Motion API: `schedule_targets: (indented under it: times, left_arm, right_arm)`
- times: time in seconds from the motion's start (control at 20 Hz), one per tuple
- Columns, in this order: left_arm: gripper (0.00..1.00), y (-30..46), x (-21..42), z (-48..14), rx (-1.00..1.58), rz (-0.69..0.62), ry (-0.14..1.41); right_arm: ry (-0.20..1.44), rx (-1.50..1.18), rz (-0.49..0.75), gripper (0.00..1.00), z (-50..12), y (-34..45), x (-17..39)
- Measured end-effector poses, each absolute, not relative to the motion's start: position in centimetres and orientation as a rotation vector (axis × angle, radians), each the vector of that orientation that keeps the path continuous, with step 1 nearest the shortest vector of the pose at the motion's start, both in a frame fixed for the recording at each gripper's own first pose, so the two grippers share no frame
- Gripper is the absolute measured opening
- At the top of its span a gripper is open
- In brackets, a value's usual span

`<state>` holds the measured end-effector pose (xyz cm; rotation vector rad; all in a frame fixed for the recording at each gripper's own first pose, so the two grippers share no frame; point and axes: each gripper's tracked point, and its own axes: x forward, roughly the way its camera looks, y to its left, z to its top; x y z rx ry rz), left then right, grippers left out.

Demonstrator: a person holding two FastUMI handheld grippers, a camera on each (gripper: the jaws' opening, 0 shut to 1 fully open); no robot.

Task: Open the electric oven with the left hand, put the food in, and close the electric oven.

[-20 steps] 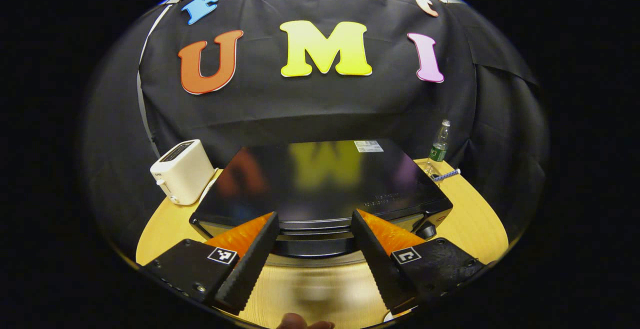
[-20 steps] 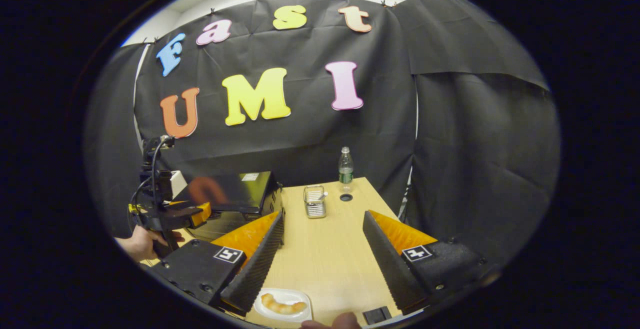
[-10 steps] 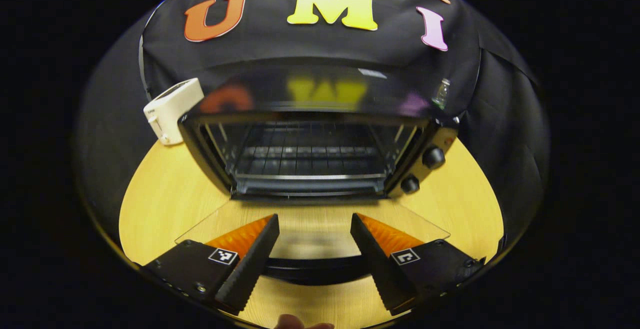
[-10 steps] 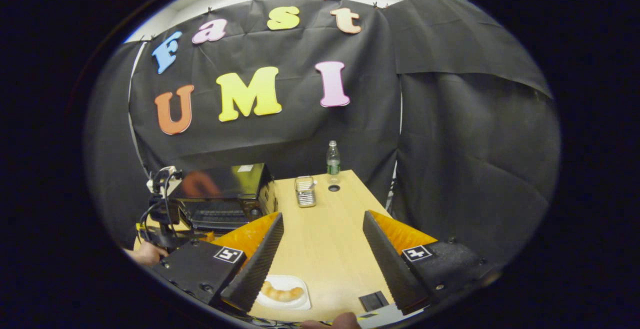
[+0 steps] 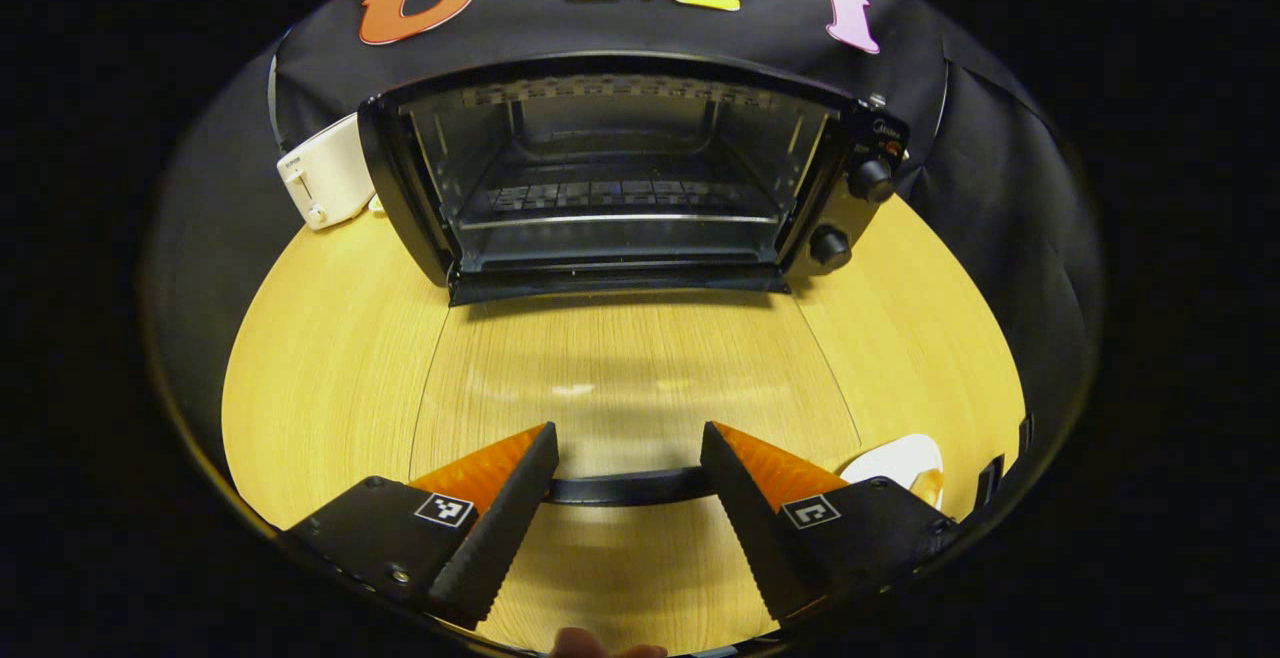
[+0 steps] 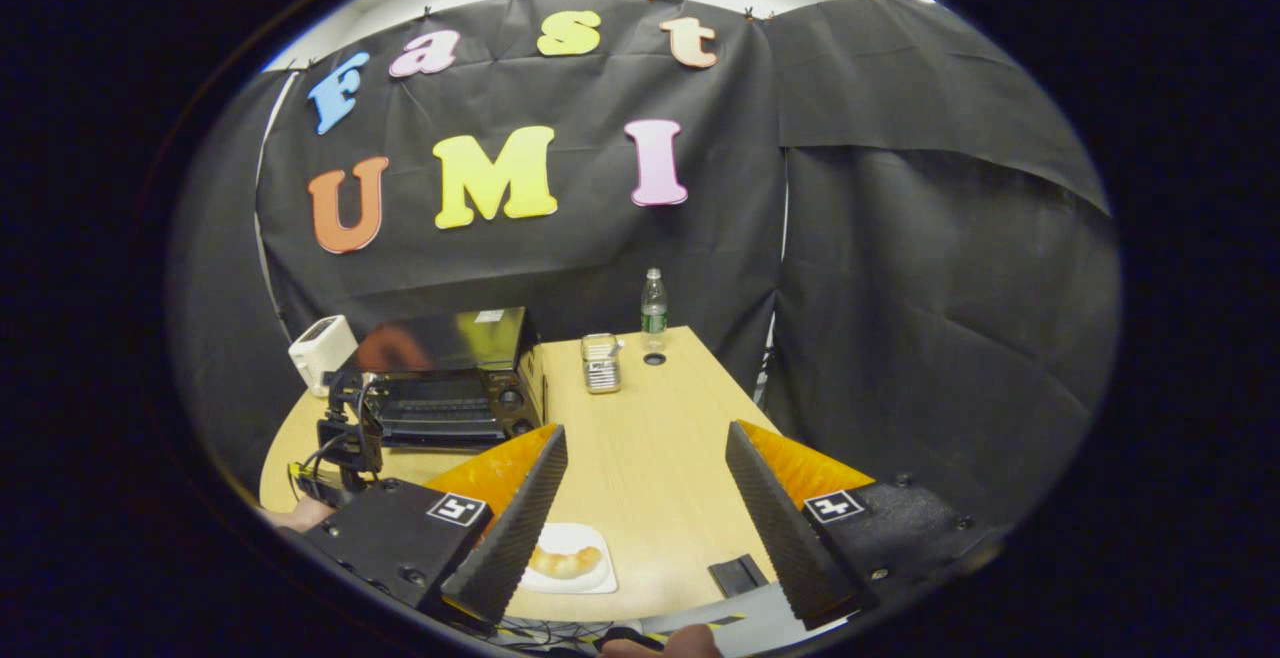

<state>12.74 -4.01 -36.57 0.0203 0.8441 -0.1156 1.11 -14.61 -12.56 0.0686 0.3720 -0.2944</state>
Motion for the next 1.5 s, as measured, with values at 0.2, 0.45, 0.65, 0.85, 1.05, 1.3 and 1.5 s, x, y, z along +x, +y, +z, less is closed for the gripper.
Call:
schedule_targets:
  times: [0.2,0.45,0.65,0.85,1.05,1.3,1.5]
  left_arm:
    - [0.96,-3.9,12.3,-37.7,0.038,-0.13,0.847]
    - [0.97,-3.7,12.5,-37.0,0.052,-0.14,0.823]
    - [0.95,-3.4,11.8,-35.8,0.023,-0.152,0.786]
    - [0.94,-2.4,11.3,-32.5,0.037,-0.168,0.691]
    - [0.94,-1.4,9.9,-28.5,0.042,-0.187,0.592]
    - [0.94,0.5,6.1,-23.9,0.005,-0.2,0.493]
    - [0.94,1.9,3.6,-19.6,-0.015,-0.202,0.415]
  right_arm:
    - [0.378,0.07,-0.321,0.98,-12.8,-14.5,-0.3]
    - [0.373,0.062,-0.338,0.98,-12.4,-13.7,-2.0]
    - [0.375,0.054,-0.347,0.98,-12.6,-13.1,-3.0]
    - [0.398,0.066,-0.337,0.97,-13.7,-11.9,-3.3]
    - [0.443,0.108,-0.31,0.98,-16.0,-10.3,-2.8]
    - [0.535,0.16,-0.272,0.97,-20.6,-7.9,-2.2]
    - [0.653,0.177,-0.241,0.97,-25.8,-6.2,-1.5]
